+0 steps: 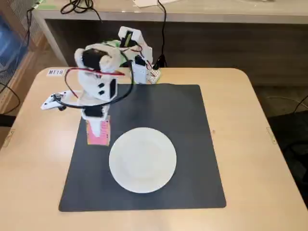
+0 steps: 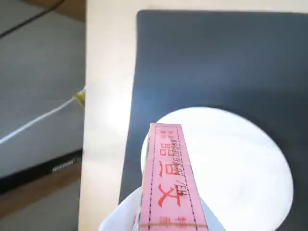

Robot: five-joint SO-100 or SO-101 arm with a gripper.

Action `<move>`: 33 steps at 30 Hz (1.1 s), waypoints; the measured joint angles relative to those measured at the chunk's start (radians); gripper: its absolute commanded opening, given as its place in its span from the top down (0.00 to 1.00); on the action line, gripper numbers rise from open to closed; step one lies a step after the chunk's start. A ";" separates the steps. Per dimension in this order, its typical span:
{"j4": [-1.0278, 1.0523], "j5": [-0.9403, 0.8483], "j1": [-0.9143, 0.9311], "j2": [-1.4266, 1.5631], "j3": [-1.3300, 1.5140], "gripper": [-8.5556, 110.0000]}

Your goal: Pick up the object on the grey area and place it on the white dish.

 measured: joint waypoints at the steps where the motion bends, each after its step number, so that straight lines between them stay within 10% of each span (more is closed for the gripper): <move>1: 0.002 0.000 -0.028 -0.020 -0.008 0.93; 33: 0.002 0.005 -0.179 -0.367 -0.021 0.91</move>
